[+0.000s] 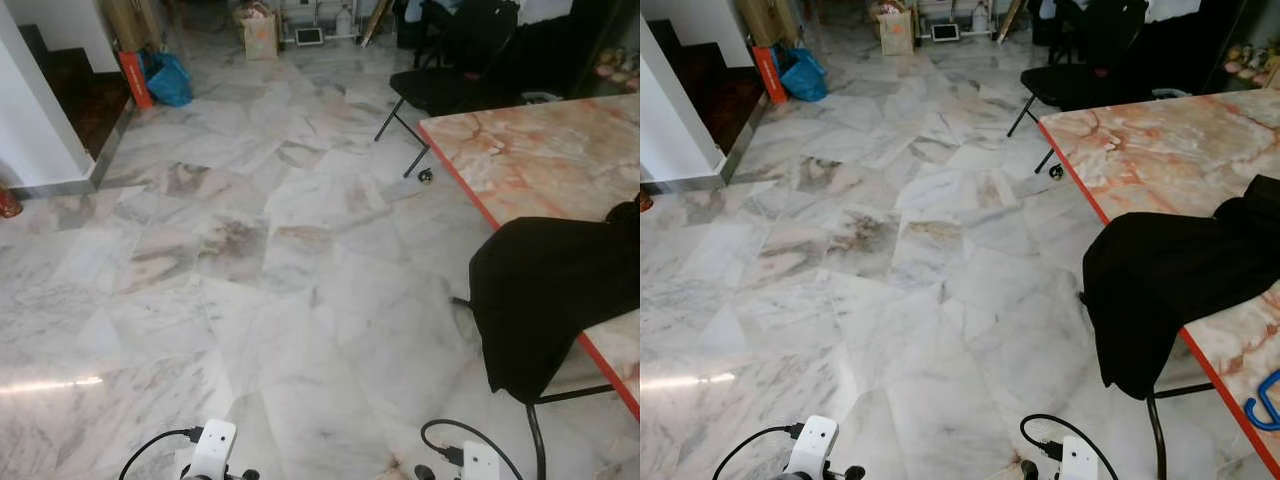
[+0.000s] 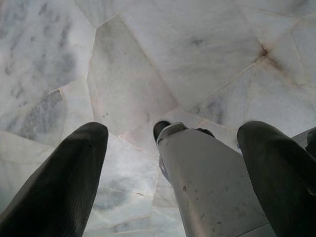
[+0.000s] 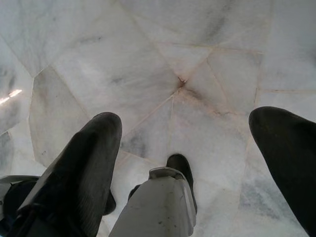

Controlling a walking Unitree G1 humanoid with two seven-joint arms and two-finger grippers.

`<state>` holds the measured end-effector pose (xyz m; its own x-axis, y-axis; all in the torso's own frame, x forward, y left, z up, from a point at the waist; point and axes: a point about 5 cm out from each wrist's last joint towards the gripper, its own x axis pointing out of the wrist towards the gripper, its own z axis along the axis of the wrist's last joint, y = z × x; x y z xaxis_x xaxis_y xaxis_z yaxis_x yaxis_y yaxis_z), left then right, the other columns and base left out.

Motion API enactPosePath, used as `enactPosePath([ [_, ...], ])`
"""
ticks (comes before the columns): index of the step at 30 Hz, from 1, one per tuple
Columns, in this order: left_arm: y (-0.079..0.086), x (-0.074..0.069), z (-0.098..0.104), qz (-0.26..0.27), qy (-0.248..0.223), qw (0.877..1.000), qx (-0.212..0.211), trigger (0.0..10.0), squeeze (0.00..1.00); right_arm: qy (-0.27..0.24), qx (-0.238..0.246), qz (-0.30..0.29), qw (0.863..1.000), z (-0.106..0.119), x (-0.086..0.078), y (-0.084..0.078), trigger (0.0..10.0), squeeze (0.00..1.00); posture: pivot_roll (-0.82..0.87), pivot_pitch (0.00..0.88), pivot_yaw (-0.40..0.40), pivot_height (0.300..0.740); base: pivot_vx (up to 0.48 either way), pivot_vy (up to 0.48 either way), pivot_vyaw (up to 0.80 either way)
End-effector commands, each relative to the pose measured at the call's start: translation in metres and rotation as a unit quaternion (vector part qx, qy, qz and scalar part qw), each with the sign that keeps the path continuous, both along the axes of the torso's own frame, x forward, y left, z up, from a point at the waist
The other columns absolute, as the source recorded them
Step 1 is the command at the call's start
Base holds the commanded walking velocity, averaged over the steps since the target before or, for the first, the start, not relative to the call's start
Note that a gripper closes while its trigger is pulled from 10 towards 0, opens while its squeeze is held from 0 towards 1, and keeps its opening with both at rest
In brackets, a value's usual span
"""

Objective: Hang hanger

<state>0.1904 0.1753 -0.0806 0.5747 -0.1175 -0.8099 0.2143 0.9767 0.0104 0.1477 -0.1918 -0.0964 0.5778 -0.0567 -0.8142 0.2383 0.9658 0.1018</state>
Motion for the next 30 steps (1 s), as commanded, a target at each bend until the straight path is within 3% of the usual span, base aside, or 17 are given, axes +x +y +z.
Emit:
enactPosePath([
  [1,0.0041,-0.0026,-0.0011,0.01,0.006,1.0,0.002,10.0,0.0,0.004,-0.001,-0.008,1.0,-0.0009,-0.0022,-0.0001,10.0,0.0,-0.02,0.0,0.042,0.74,0.0,0.0,-0.77],
  [30,0.004,0.0015,0.0011,0.008,0.001,1.0,-0.003,10.0,0.0,0.002,-0.004,-0.014,1.0,-0.0004,-0.0006,0.0005,10.0,0.0,-0.03,0.0,0.045,0.74,0.0,0.0,-0.77],
])
